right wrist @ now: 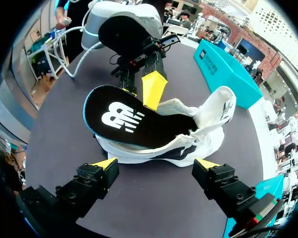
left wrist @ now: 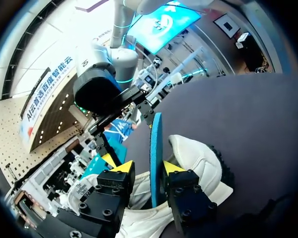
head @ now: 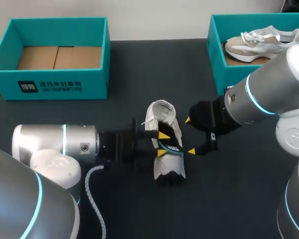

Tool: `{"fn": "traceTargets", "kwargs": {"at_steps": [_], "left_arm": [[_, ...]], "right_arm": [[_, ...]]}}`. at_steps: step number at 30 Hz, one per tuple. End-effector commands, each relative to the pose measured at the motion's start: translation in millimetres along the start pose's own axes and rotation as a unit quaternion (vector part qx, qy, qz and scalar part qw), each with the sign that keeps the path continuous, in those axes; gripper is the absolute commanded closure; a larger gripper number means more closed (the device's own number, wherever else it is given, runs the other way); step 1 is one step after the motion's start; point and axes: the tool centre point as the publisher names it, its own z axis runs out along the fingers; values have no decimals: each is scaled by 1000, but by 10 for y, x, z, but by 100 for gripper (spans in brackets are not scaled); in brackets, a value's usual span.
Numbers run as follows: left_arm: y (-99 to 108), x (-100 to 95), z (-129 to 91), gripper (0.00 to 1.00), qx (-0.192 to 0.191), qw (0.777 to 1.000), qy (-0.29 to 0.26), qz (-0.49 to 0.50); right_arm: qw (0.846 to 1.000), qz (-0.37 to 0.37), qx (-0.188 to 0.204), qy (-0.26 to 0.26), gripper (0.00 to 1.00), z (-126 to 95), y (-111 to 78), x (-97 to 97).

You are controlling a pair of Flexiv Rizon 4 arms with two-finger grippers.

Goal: Take the shoe out of the shoebox, open the shoe tongue, remove and reinsert the insole, then place the shoe into the shoebox

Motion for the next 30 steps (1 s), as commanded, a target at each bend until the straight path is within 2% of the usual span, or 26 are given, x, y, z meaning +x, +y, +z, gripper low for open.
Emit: {"fn": "traceTargets", "kwargs": {"at_steps": [1,2,3,9,10,15,18,27,28,29,30], "left_arm": [[-40,41,-15,84,-2,1000,11,-2],[-40,41,-15,84,-2,1000,11,-2],[-34,73,4,100,-2,1000,14,-3],[5,138,42,100,-7,1000,23,7],[87,141,59,100,-19,999,26,21],[189,114,63,100,-34,998,31,34],[318,71,41,100,-54,997,34,51],[313,84,7,100,-60,997,26,48],[262,84,-3,96,-57,997,23,48],[241,84,-6,82,-54,997,21,48],[217,83,-10,76,-53,997,20,48]], "right_arm": [[1000,0,0,-1,0,-3,1,15],[1000,0,0,-1,0,-3,1,15],[1000,0,0,-1,0,-3,1,15],[1000,0,0,-1,0,-3,1,15],[1000,0,0,-1,0,-3,1,15],[1000,0,0,-1,0,-3,1,15],[1000,0,0,-1,0,-3,1,15],[1000,0,0,-1,0,-3,1,15],[1000,0,0,-1,0,-3,1,15],[1000,0,0,-1,0,-3,1,15],[1000,0,0,-1,0,-3,1,15]]}}
